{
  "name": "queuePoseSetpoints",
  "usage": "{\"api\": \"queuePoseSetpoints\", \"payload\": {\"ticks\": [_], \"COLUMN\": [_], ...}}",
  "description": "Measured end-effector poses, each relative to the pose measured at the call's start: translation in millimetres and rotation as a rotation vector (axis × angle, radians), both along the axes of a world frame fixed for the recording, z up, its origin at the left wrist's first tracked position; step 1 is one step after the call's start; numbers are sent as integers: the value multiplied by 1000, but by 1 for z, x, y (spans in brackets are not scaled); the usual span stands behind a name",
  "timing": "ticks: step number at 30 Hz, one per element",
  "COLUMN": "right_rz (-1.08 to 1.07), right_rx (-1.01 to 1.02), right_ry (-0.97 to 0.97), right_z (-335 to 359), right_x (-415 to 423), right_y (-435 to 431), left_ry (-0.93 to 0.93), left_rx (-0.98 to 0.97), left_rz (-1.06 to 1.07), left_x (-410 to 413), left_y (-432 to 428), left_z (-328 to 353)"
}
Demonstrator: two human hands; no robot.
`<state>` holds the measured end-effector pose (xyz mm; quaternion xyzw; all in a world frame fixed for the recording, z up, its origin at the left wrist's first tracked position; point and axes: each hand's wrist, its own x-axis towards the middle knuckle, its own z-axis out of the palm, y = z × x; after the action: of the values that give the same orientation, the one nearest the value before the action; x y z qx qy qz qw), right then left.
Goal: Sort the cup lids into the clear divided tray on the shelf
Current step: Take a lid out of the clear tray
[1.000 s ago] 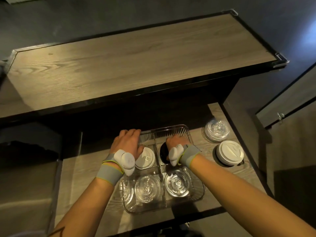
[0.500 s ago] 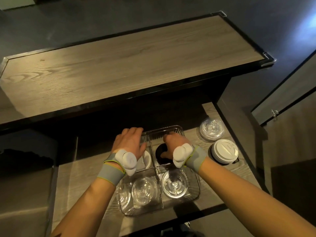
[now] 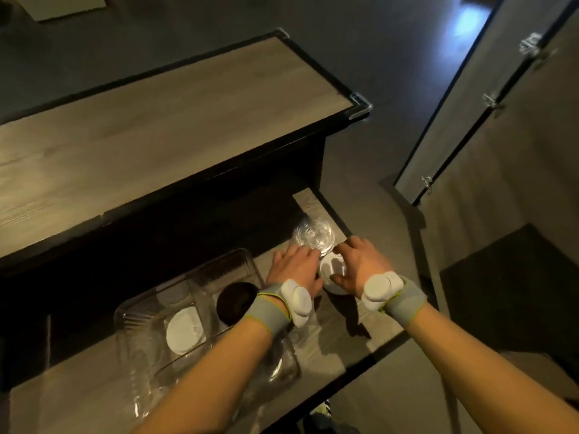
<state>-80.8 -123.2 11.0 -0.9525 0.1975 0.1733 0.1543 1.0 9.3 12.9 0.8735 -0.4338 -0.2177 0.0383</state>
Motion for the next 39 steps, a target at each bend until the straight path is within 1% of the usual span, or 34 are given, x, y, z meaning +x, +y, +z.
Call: {"api": "queuePoseSetpoints", "payload": {"ticks": [3,6,13,20,25,28,32,36,37,39], "right_rz": [41,79,93,80,51,68,124,250,254,319], "right_rx": [-1,13,22,36,-7,-25,-61,-102,-90,-60], "right_ry": [58,45,52,51,2,-70,-143,-170,-156,-153], "right_z": [-19,-35,-44,-41,-19,3,34,54,55,60], "right_x": [-4,-6,-3,-5,-4,2,24,52,53,68], "right_y": [-10,-16,-23,-24,-23,-15,13,61,66,96], "left_ry": [29,53,75,54,35,7,-24,-8,-7,-38], "left_rx": [56,106,130,63,-2,-64,-93,-119,-107,-73], "left_rz": [-44,-75,-103,-117,-143,-110,-34,66,78,171], "left_x": [-4,-1,4,3,6,12,27,48,51,62], "left_y": [-23,-37,-45,-38,-33,-20,14,73,80,121], "left_z": [-17,-30,-48,-47,-26,-4,26,42,42,46]}}
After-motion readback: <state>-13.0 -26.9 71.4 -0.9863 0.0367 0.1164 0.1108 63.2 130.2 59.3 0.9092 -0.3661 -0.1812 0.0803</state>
